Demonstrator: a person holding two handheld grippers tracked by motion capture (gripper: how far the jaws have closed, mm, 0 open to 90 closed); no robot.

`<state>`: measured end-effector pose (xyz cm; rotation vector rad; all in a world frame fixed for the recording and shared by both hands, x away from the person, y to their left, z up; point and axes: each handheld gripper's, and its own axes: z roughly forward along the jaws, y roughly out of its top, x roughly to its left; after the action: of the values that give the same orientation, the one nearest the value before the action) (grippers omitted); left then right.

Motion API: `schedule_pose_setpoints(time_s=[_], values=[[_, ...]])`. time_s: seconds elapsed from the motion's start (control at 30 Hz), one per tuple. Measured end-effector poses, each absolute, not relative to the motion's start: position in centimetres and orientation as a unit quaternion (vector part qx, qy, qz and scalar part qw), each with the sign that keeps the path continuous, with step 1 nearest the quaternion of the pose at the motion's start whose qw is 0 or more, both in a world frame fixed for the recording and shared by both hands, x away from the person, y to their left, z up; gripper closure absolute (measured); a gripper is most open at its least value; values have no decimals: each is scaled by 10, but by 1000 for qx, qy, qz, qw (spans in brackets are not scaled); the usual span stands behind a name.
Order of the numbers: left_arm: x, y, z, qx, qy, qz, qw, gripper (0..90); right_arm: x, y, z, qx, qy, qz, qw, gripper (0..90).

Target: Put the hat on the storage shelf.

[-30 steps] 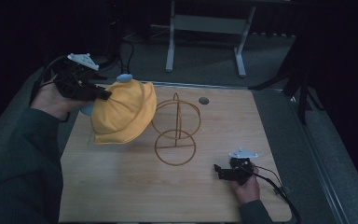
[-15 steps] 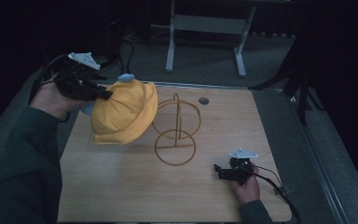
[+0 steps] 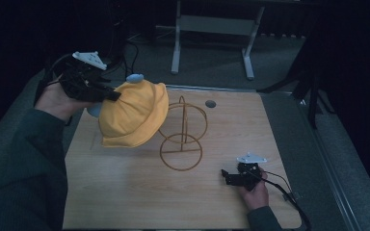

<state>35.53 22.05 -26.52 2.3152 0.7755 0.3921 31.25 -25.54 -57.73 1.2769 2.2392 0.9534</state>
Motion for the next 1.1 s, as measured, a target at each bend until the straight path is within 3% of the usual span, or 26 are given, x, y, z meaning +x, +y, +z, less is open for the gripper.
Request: schedule_pose_setpoints(time_s=[1.1], values=[[358,193,-255,886,268,143,350,839,313,-255,-577,455,799,340,195,128]])
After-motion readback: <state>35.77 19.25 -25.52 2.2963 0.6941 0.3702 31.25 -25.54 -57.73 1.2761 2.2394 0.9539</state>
